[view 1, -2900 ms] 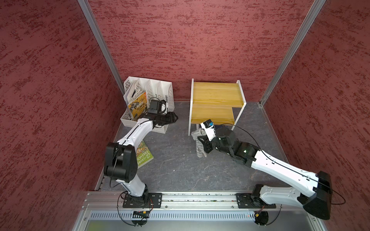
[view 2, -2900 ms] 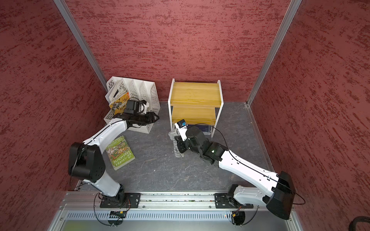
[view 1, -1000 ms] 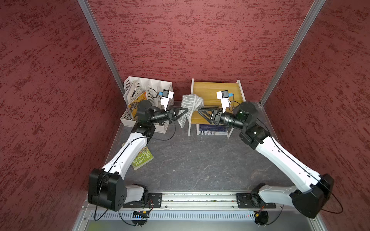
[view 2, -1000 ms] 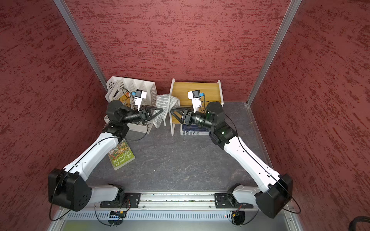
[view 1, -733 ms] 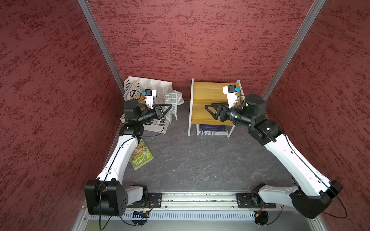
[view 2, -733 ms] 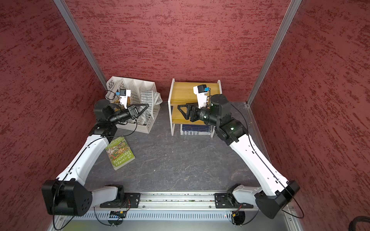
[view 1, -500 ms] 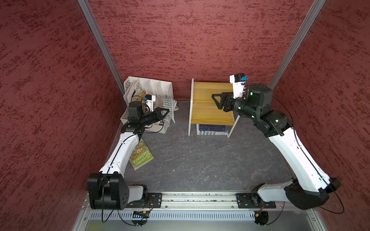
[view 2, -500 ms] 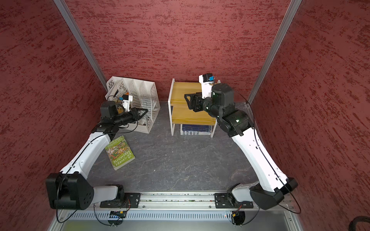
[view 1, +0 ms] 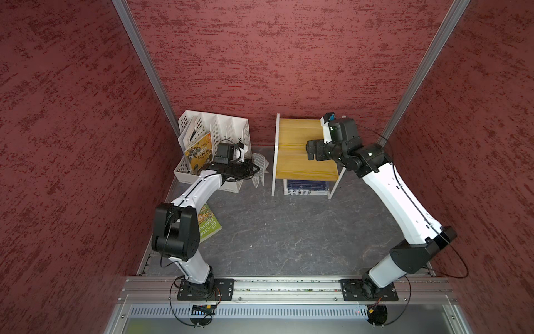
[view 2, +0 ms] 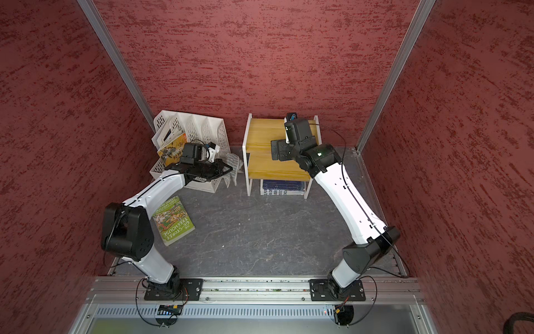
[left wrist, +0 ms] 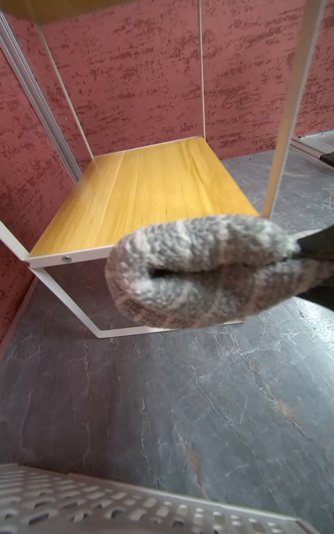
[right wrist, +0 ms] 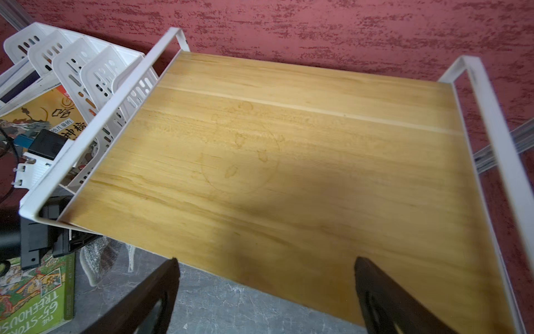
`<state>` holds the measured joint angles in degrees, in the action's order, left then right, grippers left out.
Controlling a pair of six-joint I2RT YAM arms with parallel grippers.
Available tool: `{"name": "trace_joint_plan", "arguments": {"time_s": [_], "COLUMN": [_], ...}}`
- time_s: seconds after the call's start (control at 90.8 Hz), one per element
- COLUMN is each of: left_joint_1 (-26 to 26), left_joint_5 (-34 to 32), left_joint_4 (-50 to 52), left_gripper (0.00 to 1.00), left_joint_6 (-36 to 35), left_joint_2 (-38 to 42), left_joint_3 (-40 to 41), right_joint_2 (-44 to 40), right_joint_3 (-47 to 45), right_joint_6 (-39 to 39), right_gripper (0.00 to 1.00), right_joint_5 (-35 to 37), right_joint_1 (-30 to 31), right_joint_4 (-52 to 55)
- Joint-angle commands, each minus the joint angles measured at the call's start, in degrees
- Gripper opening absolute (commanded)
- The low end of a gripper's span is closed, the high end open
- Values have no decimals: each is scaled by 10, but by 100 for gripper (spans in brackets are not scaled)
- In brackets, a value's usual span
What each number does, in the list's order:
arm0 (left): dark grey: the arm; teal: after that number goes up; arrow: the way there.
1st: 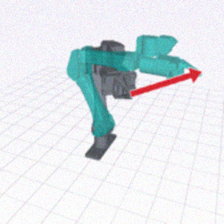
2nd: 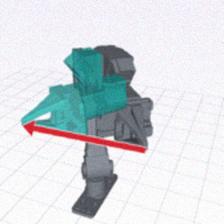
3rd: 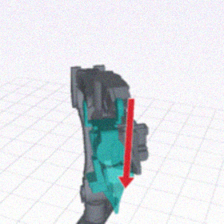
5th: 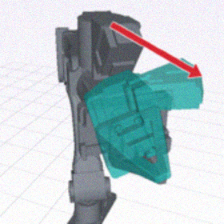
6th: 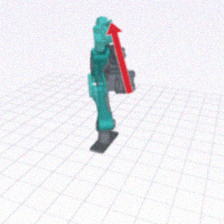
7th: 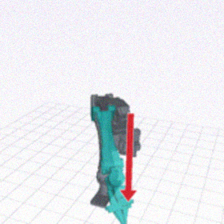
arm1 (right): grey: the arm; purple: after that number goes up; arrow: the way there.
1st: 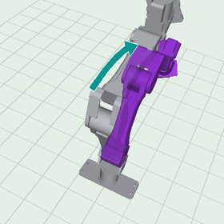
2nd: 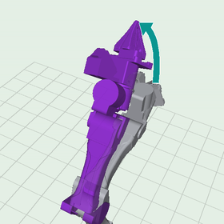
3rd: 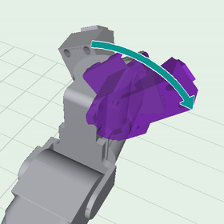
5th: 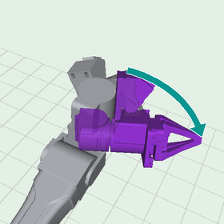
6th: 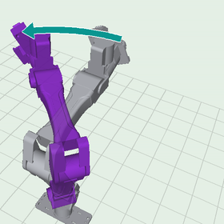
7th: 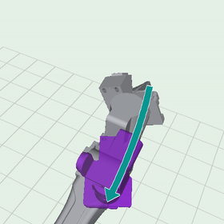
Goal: Wipe the bookshelf clean with a cloth
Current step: Wipe the dust from the shelf.
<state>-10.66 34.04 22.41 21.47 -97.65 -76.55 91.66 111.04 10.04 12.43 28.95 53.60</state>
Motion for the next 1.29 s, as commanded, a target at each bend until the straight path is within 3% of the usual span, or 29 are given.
{"name": "trace_joint_plan", "arguments": {"time_s": [0.0, 0.738, 1.278], "left_joint_1": [-4, -20, -50], "left_joint_5": [0, 48, -58], "left_joint_4": [5, 46, 80], "left_gripper": [0, 0, 0], "left_joint_6": [-16, 3, -17], "left_joint_2": [-33, -285, -367], "left_joint_3": [-37, -202, -285], "right_joint_2": [-27, 4, 1], "right_joint_3": [2, -10, -28], "right_joint_6": [-9, 27, 27], "right_gripper": [98, 98, 98], "right_joint_5": [26, 44, 43], "right_joint_1": [-7, -9, -9], "right_joint_4": [14, 96, 94]}}
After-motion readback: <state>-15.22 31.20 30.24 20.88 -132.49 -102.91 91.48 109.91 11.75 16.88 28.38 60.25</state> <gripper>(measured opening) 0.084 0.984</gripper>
